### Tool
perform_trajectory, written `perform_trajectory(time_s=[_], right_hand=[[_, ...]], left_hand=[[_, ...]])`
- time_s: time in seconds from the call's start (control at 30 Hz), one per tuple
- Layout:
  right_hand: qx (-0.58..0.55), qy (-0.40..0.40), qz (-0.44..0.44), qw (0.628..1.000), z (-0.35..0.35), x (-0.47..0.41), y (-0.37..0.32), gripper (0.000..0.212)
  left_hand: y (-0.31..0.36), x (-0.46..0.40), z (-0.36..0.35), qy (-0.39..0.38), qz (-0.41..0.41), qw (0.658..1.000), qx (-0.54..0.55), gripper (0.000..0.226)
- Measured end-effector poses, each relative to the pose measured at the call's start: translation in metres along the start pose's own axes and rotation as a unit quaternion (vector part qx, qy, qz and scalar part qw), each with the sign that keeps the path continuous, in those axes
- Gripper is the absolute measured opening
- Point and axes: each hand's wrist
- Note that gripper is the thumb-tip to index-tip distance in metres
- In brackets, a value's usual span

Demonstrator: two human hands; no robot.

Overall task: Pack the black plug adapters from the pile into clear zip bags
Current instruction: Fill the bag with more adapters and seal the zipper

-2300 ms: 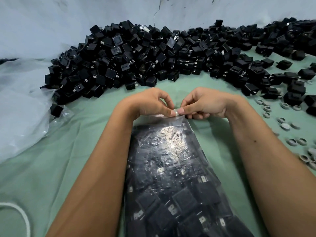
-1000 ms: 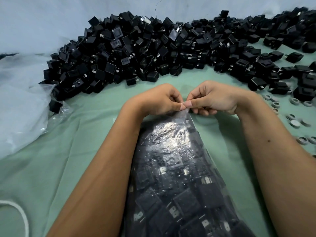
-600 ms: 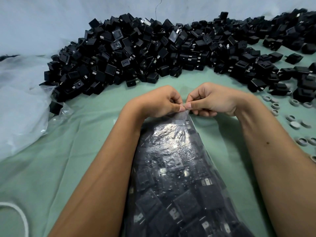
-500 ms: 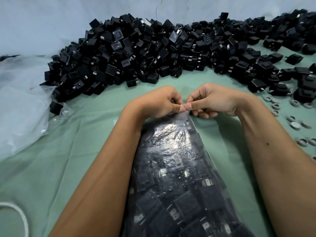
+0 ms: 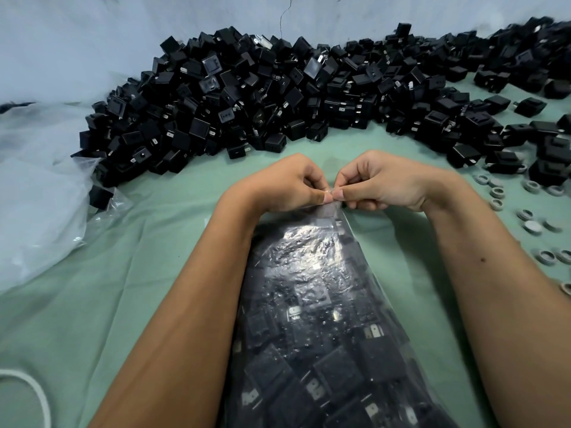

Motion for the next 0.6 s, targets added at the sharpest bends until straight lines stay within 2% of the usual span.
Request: perform_trajectory(time_s=[0.27, 0.6], right_hand=[[0.002, -0.002, -0.012, 1.000, 0.0000, -0.0009, 0.0015, 0.014], [0.023, -0.003, -0.010, 1.000, -0.0004, -0.0031, 0.0014, 0.015]], left_hand=[[-0.0019, 0.0033, 0.0035, -0.008, 0.038, 0.999, -0.010, 0.013], [-0.0026, 0.0055, 0.0055, -0.036, -0.005, 0.999, -0.028, 0.020]])
Point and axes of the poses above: each hand's wrist, its own x-axis away from the middle knuckle, its own z-axis out of the back of the hand, y = z × x, and after that the axes turned 7 degrees about z, right-handed
